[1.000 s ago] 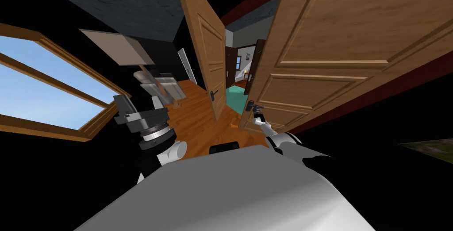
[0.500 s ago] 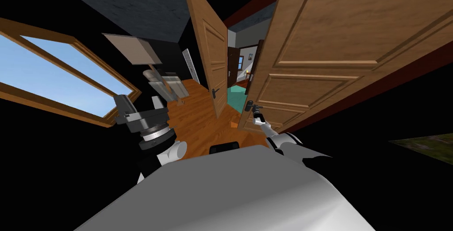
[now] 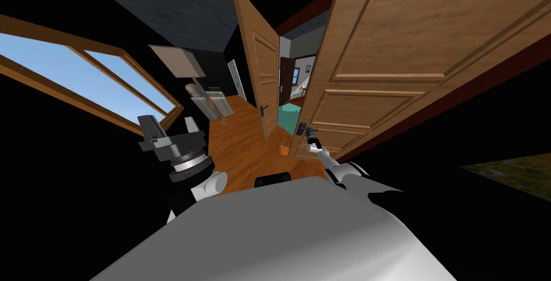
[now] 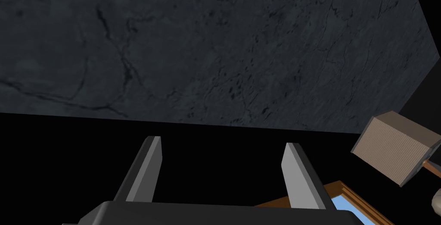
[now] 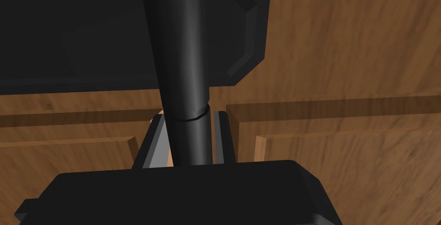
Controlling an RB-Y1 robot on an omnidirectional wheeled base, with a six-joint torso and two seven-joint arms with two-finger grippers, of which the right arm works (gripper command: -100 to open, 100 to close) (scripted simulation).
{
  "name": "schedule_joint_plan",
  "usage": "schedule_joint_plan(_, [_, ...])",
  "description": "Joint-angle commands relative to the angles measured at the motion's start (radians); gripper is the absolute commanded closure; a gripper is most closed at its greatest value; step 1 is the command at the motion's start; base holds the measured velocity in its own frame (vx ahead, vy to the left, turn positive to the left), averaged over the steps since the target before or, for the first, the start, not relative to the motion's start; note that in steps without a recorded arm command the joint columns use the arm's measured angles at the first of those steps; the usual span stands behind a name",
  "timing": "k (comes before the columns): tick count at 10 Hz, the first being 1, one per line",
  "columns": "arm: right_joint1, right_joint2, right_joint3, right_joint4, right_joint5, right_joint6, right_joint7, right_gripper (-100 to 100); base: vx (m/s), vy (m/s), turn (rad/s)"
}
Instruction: Pull the door open
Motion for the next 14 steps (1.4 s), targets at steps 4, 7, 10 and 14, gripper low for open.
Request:
schedule_joint_plan(4, [0.004, -0.007, 0.044, -0.017, 0.015, -0.001, -0.035, 100, -0.192, -0.059, 0.082])
schedule_joint_plan(7, [0.018, -0.016, 0.058, -0.034, 0.015, 0.0, -0.044, 100, -0.138, -0.028, 0.075])
schedule_joint_plan(10, [0.029, -0.033, 0.089, -0.052, 0.016, -0.005, -0.07, 100, -0.181, -0.061, 0.104])
schedule_joint_plan(14, [0.044, -0.057, 0.13, -0.076, 0.018, -0.012, -0.105, 100, -0.187, -0.06, 0.106])
